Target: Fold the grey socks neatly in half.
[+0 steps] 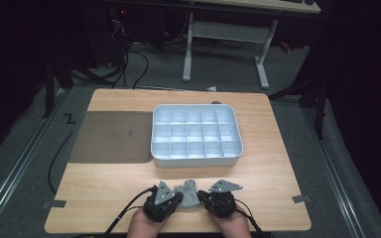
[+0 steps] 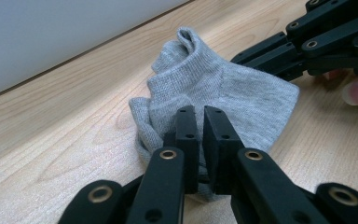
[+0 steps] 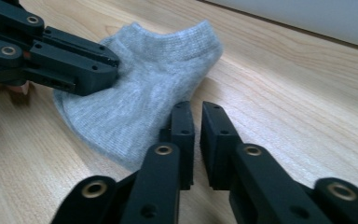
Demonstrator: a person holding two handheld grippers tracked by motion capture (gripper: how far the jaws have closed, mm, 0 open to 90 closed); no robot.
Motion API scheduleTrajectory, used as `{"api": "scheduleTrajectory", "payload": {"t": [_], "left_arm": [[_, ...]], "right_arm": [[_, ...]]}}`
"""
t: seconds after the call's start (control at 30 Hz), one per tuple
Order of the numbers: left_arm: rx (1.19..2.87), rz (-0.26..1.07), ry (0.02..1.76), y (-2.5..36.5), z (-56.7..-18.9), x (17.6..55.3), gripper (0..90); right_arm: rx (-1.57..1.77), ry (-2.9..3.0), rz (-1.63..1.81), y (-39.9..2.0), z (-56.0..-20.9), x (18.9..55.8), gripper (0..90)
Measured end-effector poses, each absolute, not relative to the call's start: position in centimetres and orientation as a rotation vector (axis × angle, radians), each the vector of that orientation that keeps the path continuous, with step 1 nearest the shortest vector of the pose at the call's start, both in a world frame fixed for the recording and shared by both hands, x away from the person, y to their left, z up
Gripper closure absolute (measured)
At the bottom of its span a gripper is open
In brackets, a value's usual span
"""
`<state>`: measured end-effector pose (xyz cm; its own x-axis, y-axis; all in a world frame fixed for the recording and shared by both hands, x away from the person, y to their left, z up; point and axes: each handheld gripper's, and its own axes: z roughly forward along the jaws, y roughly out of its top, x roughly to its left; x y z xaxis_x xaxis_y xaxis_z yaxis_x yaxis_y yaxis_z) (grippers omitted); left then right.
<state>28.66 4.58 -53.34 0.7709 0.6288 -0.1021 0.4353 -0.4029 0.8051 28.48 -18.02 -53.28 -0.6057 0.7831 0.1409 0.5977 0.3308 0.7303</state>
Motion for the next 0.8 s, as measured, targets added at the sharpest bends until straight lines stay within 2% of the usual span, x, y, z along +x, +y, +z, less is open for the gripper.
{"api": "scheduleTrajectory", "payload": {"t": [0.1,0.8], "left_arm": [[2.060,0.270,0.795,4.6,-53.3,28.7,84.9],[2.061,0.275,0.797,4.6,-53.3,28.6,85.0]], "right_arm": [[1.266,2.366,1.151,-17.9,-53.3,28.5,90.0],[1.286,2.347,1.310,-17.4,-52.1,28.7,88.1]]}}
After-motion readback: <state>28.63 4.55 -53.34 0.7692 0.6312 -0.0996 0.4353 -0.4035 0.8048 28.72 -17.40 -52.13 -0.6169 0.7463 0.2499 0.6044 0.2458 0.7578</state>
